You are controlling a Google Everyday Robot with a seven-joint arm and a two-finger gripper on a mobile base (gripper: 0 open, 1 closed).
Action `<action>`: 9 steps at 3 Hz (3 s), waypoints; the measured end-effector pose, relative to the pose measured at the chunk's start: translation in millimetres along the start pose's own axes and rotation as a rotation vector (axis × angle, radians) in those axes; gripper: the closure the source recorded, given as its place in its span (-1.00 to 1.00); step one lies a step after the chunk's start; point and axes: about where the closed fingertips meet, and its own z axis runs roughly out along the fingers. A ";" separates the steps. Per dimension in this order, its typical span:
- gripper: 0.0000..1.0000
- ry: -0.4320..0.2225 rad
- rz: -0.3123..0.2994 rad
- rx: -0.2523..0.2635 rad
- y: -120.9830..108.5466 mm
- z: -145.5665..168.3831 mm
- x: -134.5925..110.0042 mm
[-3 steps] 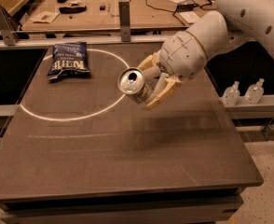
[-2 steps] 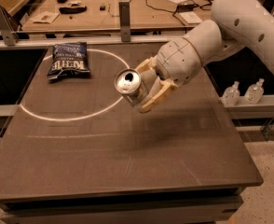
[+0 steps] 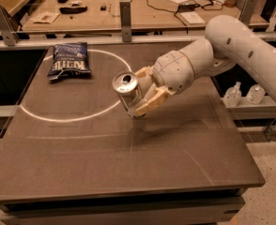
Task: Place redbull can upright
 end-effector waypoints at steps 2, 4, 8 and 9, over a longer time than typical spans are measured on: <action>1.00 -0.077 0.071 0.024 -6.1 9.0 19.8; 1.00 -0.130 0.082 0.042 -10.6 16.0 30.2; -0.77 -0.142 0.020 0.040 -8.3 21.6 35.0; -1.00 -0.144 0.017 0.047 -7.3 20.1 35.5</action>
Offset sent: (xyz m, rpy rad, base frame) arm 0.0125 0.0046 -0.0311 0.0711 0.1335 -0.0399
